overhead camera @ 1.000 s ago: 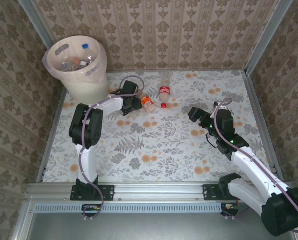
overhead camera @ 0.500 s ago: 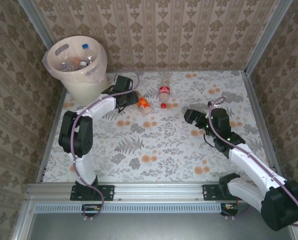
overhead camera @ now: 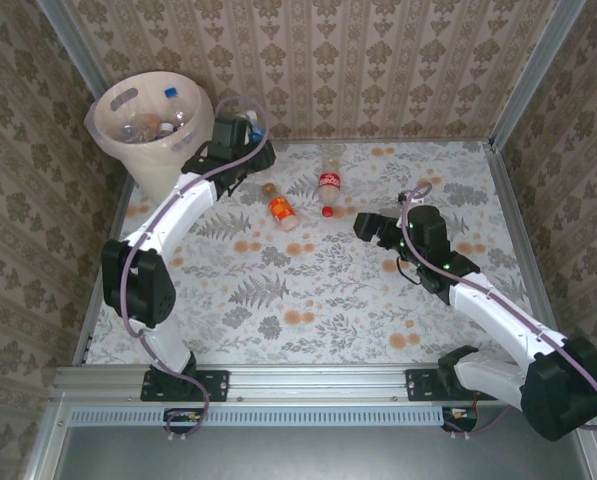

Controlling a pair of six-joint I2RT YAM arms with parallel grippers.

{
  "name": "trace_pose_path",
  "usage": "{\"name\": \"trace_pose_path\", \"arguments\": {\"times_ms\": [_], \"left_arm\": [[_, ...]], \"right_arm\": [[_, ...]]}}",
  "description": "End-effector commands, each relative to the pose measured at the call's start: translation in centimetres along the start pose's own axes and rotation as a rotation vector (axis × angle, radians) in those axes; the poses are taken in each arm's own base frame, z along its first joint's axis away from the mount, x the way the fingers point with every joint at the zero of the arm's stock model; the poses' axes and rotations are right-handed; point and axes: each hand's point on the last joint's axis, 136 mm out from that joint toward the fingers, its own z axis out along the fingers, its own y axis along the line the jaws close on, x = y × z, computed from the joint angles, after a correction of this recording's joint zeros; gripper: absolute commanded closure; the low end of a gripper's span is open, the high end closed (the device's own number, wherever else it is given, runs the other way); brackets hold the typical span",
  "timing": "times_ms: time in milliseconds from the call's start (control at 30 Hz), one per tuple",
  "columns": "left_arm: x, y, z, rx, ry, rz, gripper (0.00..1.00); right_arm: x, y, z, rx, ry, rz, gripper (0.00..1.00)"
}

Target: Put the plastic bottles in the bin

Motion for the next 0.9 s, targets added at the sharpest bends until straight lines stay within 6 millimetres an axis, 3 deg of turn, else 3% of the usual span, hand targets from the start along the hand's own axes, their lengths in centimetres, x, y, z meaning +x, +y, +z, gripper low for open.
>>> {"name": "trace_pose_path", "arguments": {"times_ms": [0,200,367,567,867], "left_arm": [[-4.4,-1.4,-3.4,0.041,-0.1,0.07,0.52],[-9.8,-2.1,-7.0,0.042,-0.24,0.152,0.52],[-14.1,-1.4,-10.5,-0.017,-0.389,0.214,0.52],[-18.6,2.1,-13.9,-0.145,-0.534,0.231,0.51],[-22.7,9.4,-15.7,-0.346,-0.618,0.264,0.5]], "right_arm": [[-1.4,1.5,0.0,-0.036,-0.021,-0.038,0.0],[-2.1,1.9,0.5,-0.032,-0.015,-0.049,0.0],[-2.6,2.1,0.2,-0.033,-0.033,-0.052,0.0],[-2.1,1.7,0.1,-0.015,-0.028,-0.054,0.0],[-2.0,1.1,0.1,0.009,-0.033,-0.043,0.0]]}}
